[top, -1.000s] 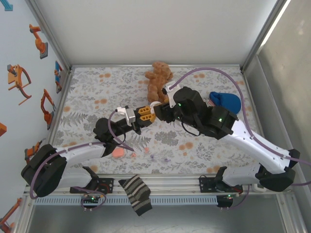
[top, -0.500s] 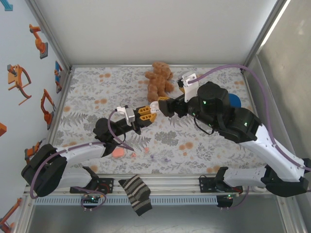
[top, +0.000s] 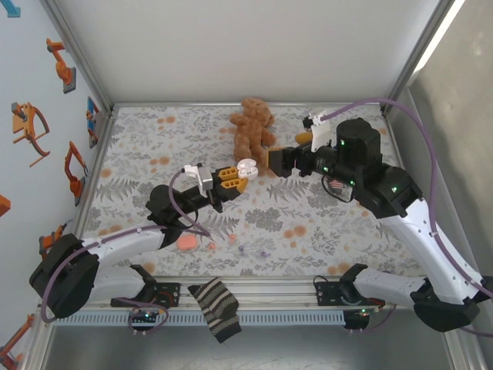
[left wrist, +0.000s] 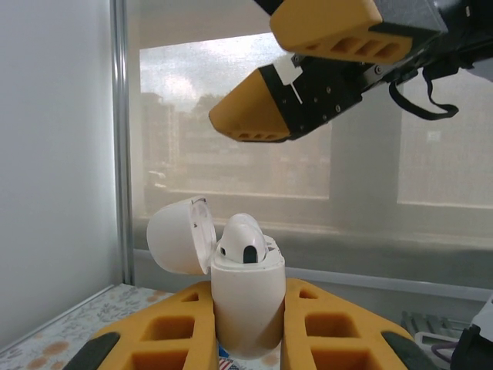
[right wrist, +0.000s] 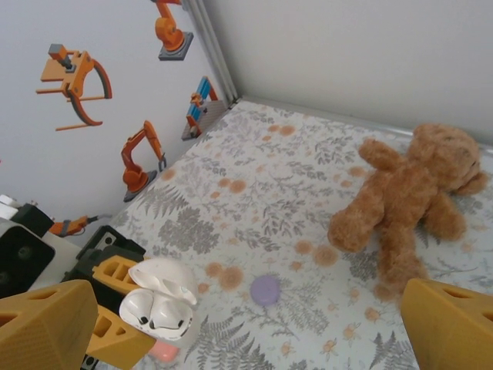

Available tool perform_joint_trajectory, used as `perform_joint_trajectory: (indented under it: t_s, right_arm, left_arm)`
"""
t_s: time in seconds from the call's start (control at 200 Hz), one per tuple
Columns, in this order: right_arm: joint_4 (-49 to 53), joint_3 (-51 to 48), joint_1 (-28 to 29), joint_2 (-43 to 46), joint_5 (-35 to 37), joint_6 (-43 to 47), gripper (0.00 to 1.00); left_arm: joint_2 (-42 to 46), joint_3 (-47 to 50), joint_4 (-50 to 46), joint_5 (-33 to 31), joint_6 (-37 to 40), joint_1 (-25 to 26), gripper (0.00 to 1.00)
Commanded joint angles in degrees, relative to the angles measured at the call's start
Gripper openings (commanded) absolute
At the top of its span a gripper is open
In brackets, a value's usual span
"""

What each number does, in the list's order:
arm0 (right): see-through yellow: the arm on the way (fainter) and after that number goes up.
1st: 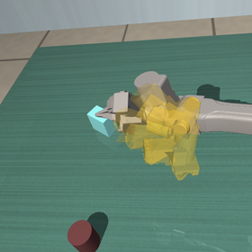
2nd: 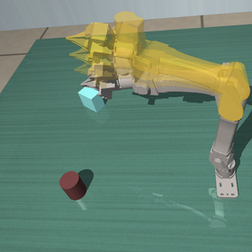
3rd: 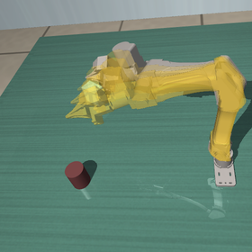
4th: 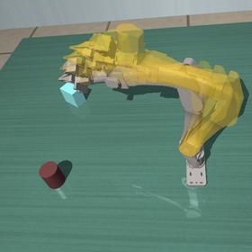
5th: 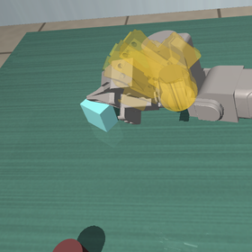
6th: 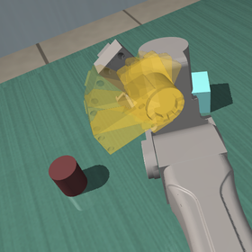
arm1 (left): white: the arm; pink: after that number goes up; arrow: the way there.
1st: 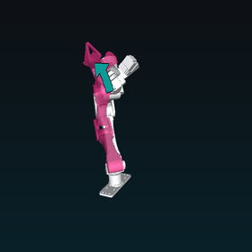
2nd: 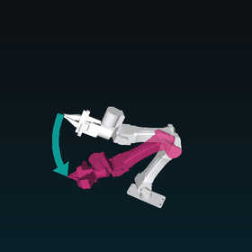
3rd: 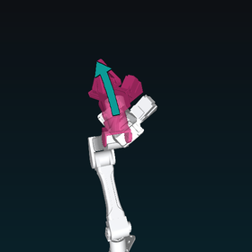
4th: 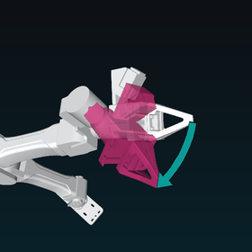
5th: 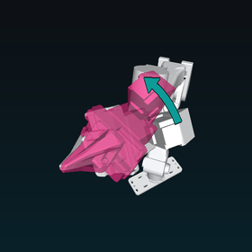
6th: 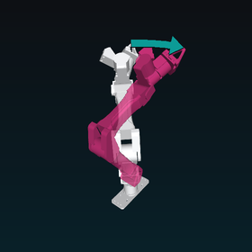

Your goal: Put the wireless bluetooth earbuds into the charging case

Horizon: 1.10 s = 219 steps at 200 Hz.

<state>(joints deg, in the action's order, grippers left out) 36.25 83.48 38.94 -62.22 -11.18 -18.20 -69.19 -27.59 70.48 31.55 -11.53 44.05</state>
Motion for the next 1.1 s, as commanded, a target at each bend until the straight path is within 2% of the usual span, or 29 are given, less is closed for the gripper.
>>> perform_joint_trajectory:
  t_s: [0.0, 0.13, 0.285, 0.611, 0.821, 1.092]
  right_arm:
    - [-4.16, -2.77, -2.78, 0.45, -11.18, -4.34, 1.0]
    - [-10.53, -6.4, -5.83, -0.16, -20.06, -8.74, 1.0]
    - [-14.27, -7.21, -7.11, -1.78, -26.86, -11.64, 1.0]
    - [-21.59, -7.17, -7.39, -5.42, -32.1, -17.9, 1.0]
    - [-29.52, -7.98, -7.21, -8.36, -36.19, -23.49, 1.0]
    - [-31.24, -8.42, -3.95, -10.21, -35.63, -24.08, 1.0]
  left_arm:
    - [2.09, -1.85, -1.17, 0.71, 0.5, -1.21, 0.07]
    - [2.3, -1.85, 1.55, 1.93, -2.91, -4.67, 0.07]
    - [1.69, -0.76, 9.46, 4.34, -10.0, -10.48, 0.09]
    - [3.5, -1.47, 9.64, 11.46, -16.03, -18.48, 0.11]
    - [3.7, -3.78, 9.61, 16.51, -18.8, -19.6, 0.11]
    - [2.22, -6.08, 9.69, 19.76, -20.26, -19.56, 0.11]
